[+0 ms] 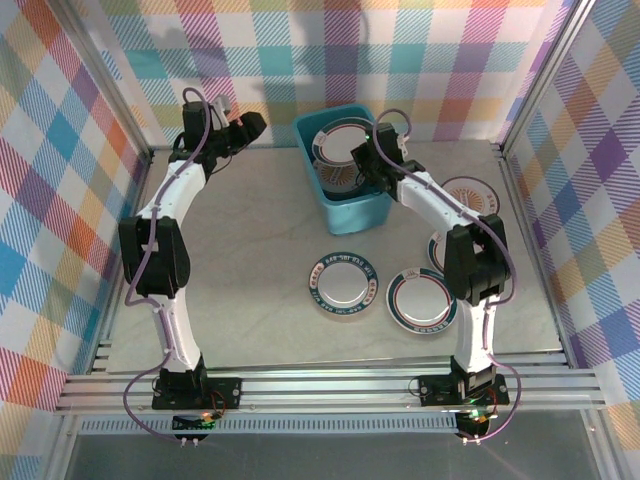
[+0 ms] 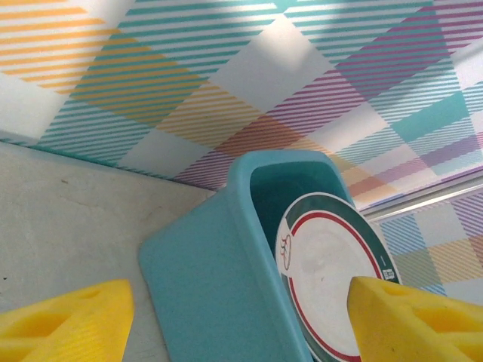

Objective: Place the plates into the plastic bin on the countertop

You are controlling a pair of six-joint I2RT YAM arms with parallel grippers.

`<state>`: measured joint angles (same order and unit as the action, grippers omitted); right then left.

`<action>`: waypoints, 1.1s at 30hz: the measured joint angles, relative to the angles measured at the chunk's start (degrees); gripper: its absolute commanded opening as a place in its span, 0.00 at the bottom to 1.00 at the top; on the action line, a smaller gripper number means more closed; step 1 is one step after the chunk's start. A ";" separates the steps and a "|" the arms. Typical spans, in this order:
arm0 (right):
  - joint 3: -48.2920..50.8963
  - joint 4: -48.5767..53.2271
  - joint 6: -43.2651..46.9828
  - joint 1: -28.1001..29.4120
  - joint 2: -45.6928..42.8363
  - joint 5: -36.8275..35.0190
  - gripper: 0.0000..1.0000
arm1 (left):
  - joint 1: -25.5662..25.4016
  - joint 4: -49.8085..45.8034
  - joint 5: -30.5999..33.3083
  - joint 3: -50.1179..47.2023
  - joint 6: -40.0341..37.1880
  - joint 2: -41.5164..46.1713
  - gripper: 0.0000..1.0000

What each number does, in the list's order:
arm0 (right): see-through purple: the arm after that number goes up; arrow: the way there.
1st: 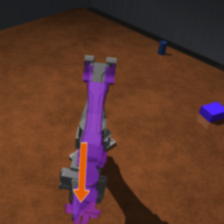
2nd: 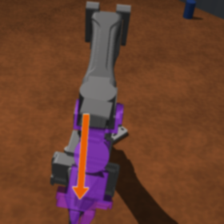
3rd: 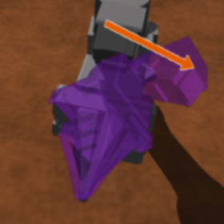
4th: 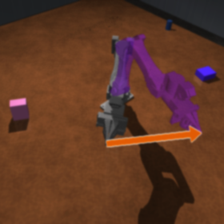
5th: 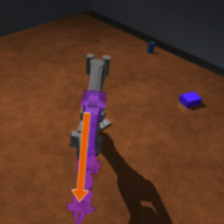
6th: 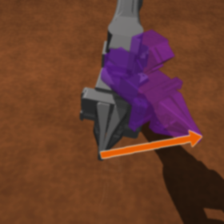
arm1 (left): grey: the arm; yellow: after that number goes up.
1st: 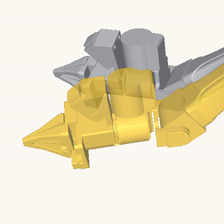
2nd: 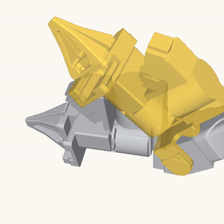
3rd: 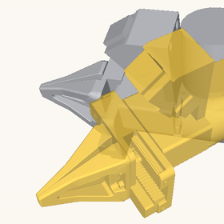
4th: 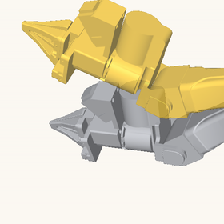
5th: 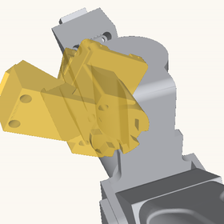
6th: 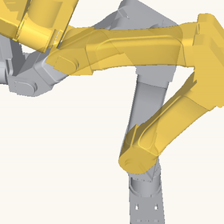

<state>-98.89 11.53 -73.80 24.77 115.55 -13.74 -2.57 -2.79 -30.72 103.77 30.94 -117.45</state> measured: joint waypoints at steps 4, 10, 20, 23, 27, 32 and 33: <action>-4.24 4.68 -2.36 1.33 2.49 -3.76 0.00 | 0.15 0.15 -1.07 0.00 0.37 -0.42 0.75; -12.39 12.48 -4.90 3.54 7.98 -8.24 0.00 | 0.48 1.97 -2.97 0.00 0.39 -0.72 0.75; -23.85 21.64 -10.64 4.44 17.03 -10.54 0.00 | 1.18 4.94 -4.42 -0.17 0.83 -1.14 0.75; -25.62 23.85 -11.78 4.57 18.64 -10.80 0.00 | 1.36 4.94 -4.50 -0.17 1.01 -1.57 0.75; -28.41 26.71 -14.12 4.57 20.52 -10.93 0.00 | 1.38 4.90 -4.72 -0.17 1.03 -2.51 0.75; -28.70 27.87 -16.00 4.57 21.38 -11.15 0.00 | 1.40 4.85 -4.83 -0.15 1.03 -3.69 0.75; -28.74 27.98 -16.35 4.57 21.62 -11.15 0.00 | 1.40 4.81 -4.83 -0.17 1.03 -3.82 0.75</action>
<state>-127.63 39.51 -90.15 29.34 137.16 -24.88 -1.17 2.02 -35.55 103.59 31.97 -121.27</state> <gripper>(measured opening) 0.081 0.746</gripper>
